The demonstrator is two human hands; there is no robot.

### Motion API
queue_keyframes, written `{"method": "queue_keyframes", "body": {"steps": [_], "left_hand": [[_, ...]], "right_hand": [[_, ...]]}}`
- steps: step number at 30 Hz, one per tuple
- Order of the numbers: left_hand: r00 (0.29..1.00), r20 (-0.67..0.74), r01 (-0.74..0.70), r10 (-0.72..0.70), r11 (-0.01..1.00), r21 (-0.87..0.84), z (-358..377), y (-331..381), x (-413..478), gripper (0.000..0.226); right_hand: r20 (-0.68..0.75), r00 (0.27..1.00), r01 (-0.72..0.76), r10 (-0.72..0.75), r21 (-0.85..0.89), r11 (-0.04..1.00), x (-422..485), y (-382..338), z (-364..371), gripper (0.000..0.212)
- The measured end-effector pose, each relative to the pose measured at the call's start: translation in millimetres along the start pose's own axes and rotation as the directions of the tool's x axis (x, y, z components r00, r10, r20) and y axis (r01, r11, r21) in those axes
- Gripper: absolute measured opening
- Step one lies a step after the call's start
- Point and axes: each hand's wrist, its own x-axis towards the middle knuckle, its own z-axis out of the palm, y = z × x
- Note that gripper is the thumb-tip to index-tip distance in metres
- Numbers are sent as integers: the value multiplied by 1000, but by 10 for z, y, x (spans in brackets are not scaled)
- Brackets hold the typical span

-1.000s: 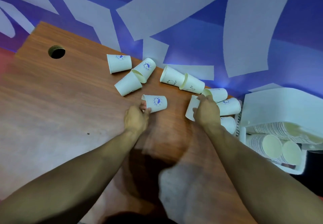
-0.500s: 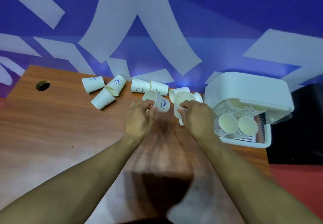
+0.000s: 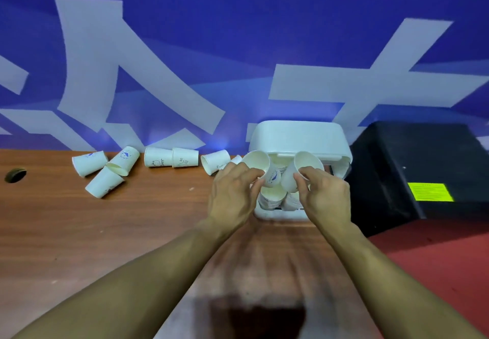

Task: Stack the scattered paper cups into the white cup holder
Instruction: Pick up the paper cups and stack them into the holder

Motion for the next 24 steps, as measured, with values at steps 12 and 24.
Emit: {"method": "queue_keyframes", "body": {"steps": [12,24], "left_hand": [[980,200,-54,26,989,140,381,305,24,10],[967,253,-33,-12,984,173,542,194,88,9]], "right_hand": [[128,992,-8,14,-45,999,-195,601,255,16],[341,940,21,-28,24,999,-173,650,585,24]]}}
